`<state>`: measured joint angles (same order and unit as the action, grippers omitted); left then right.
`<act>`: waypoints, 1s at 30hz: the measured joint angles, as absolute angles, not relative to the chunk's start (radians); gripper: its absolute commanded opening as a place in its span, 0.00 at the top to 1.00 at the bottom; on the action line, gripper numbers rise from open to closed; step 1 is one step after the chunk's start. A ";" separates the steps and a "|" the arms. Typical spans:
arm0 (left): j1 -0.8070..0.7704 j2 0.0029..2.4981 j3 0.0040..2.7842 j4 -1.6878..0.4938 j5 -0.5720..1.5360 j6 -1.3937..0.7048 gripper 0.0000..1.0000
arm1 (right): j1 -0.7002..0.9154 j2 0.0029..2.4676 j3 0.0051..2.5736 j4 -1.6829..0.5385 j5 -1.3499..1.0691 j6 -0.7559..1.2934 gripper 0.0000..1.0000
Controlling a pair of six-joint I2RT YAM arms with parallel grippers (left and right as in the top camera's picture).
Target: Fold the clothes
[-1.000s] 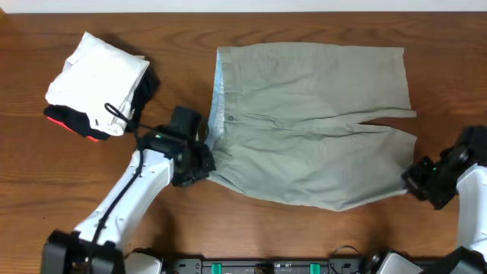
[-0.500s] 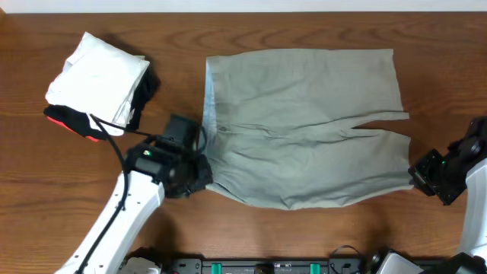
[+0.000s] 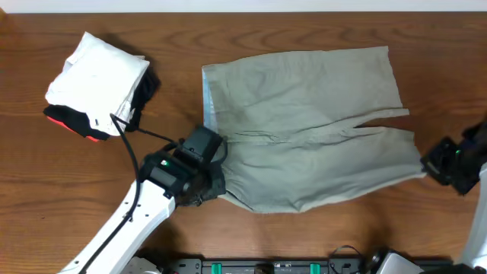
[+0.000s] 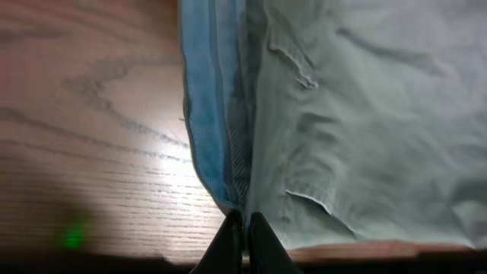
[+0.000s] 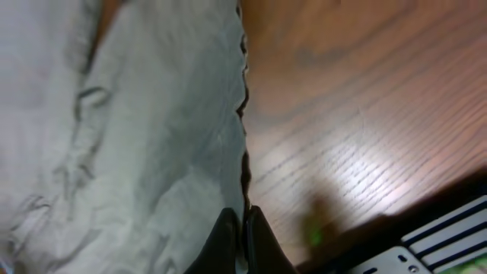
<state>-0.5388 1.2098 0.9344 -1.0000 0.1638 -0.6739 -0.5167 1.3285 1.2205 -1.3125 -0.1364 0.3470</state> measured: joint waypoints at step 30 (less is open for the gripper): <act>-0.345 1.430 1.319 -0.810 -0.029 -0.515 0.94 | -0.323 1.375 1.330 -0.786 -0.143 0.402 0.99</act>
<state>-0.3454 1.4303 1.3193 -0.8101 -0.0292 -0.5152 -0.3233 1.3754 1.3296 -0.7864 -0.1432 0.4019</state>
